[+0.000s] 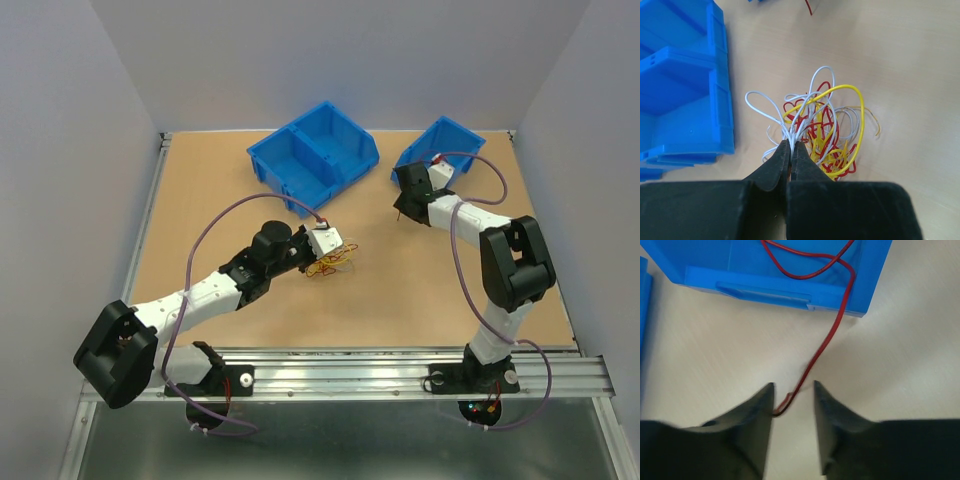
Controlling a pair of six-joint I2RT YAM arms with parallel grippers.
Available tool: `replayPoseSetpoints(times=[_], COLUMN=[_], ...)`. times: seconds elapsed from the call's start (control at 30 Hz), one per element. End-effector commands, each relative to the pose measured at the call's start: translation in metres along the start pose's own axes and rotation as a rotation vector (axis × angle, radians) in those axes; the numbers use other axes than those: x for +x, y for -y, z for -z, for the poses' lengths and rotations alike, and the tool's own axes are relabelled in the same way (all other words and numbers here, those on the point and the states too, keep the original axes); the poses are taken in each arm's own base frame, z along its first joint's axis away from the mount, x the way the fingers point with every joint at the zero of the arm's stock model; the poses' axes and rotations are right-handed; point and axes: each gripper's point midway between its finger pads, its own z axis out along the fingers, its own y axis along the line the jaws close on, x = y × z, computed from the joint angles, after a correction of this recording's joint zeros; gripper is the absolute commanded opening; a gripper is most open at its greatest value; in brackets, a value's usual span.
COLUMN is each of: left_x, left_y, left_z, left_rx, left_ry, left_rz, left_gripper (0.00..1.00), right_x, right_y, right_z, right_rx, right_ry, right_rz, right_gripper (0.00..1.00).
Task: Untangle the cables
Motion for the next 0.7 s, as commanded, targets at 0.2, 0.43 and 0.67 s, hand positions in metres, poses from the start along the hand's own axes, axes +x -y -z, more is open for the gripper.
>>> replayPoseSetpoints(times=[0.2,0.43,0.67], left_x=[-0.027,-0.029,-0.026], left_y=[-0.009,-0.01,-0.011], left_z=[0.004,0.006,0.004], left_rx=[-0.03,-0.034,-0.042], left_ry=[0.078,0.086,0.074], left_rz=[-0.029,-0.029,-0.033], left_gripper=[0.0,0.0,0.0], right_x=[-0.045,-0.082,-0.147], right_y=[-0.026,-0.055,-0.055], right_z=[0.017,0.026,-0.012], right_rx=[-0.064,-0.231,-0.254], right_ry=[0.115,0.072,0.075], right_rz=[-0.063,-0.054,-0.16], right_gripper=[0.01,0.0,0.01])
